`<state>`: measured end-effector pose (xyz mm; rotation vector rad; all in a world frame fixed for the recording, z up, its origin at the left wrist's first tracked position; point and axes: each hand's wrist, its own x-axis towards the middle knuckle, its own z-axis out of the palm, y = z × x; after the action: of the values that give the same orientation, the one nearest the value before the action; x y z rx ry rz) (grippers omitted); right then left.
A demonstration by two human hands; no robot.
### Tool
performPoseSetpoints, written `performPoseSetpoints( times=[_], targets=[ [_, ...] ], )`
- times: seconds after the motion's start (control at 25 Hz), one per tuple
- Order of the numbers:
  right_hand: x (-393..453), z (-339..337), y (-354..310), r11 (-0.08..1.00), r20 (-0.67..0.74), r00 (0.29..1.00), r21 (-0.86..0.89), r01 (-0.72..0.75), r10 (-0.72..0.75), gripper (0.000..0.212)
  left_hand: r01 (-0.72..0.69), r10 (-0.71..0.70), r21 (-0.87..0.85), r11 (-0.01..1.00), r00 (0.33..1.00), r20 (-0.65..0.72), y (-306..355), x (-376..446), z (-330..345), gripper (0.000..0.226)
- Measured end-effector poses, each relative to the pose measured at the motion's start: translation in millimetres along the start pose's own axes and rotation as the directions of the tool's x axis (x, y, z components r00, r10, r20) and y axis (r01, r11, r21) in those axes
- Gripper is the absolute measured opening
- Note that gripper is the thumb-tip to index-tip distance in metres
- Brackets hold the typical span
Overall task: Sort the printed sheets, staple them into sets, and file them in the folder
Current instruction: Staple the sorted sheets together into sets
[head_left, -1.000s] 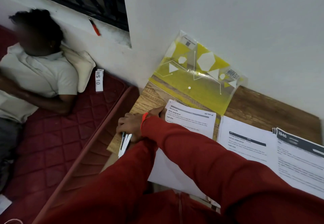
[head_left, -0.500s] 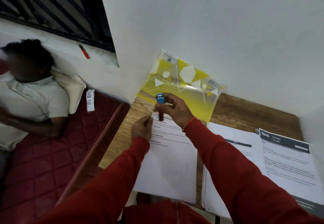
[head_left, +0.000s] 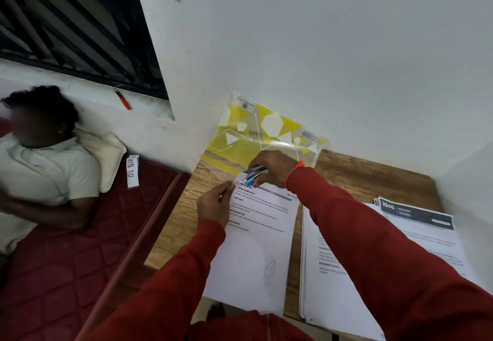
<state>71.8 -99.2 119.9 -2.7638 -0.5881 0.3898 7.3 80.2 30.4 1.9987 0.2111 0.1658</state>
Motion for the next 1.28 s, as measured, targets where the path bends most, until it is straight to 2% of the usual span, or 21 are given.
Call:
performPoseSetpoints(
  times=[0.24,0.52,0.84,1.0,1.28],
  targets=[
    [0.9,-2.4,-3.7,0.999,0.027,0.999,-0.046,0.021,-0.020,0.049,-0.021,0.021,0.017,1.000,1.000,-0.010,2.8,-2.1,-0.3,0.025],
    [1.3,-3.2,-3.3,0.989,0.038,0.999,-0.145,0.004,0.002,0.052,0.033,-0.033,-0.028,0.999,0.999,-0.020,8.0,-3.5,2.2,0.024],
    [4.6,-7.0,-2.5,0.989,0.083,0.997,-0.148,0.007,0.005,0.047,-0.004,0.005,-0.038,0.999,1.000,0.012,11.1,-2.6,6.2,0.024],
    [4.7,-6.9,-1.5,0.989,0.073,0.997,-0.145,0.023,-0.013,0.048,-0.056,0.055,0.037,0.998,0.998,0.016,13.1,-3.5,4.7,0.023],
    [7.0,-9.4,-2.5,0.991,0.079,0.997,-0.132,0.027,-0.016,0.047,-0.052,0.051,0.038,0.998,0.998,0.024,12.6,-3.8,6.2,0.024]
  ],
)
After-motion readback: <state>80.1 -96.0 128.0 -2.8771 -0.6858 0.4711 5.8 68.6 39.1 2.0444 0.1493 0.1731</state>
